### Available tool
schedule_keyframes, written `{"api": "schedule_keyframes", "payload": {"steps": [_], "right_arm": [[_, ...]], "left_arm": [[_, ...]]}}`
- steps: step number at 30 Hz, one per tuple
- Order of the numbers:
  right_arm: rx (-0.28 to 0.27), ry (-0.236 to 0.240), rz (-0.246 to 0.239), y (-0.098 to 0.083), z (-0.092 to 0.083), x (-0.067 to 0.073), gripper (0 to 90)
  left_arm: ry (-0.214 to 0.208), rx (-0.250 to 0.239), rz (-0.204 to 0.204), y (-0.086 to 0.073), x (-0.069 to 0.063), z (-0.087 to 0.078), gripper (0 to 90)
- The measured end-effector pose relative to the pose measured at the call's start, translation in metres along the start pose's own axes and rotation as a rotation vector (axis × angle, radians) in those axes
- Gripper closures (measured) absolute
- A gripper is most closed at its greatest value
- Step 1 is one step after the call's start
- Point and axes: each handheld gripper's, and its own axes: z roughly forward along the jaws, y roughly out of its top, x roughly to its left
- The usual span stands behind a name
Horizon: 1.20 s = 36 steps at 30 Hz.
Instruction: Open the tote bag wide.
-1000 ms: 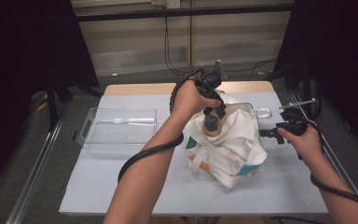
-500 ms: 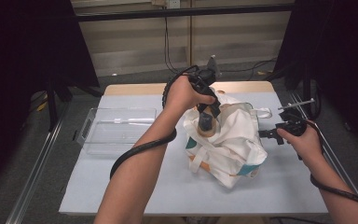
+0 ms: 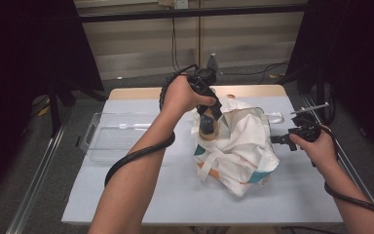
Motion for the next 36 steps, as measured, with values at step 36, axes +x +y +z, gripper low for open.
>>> {"api": "schedule_keyframes", "payload": {"steps": [36], "right_arm": [[0.009,0.031,-0.017,0.004,-0.008,0.006,4.2]], "left_arm": [[0.033,-0.024,-0.085,-0.032,0.025,-0.034,30.7]]}}
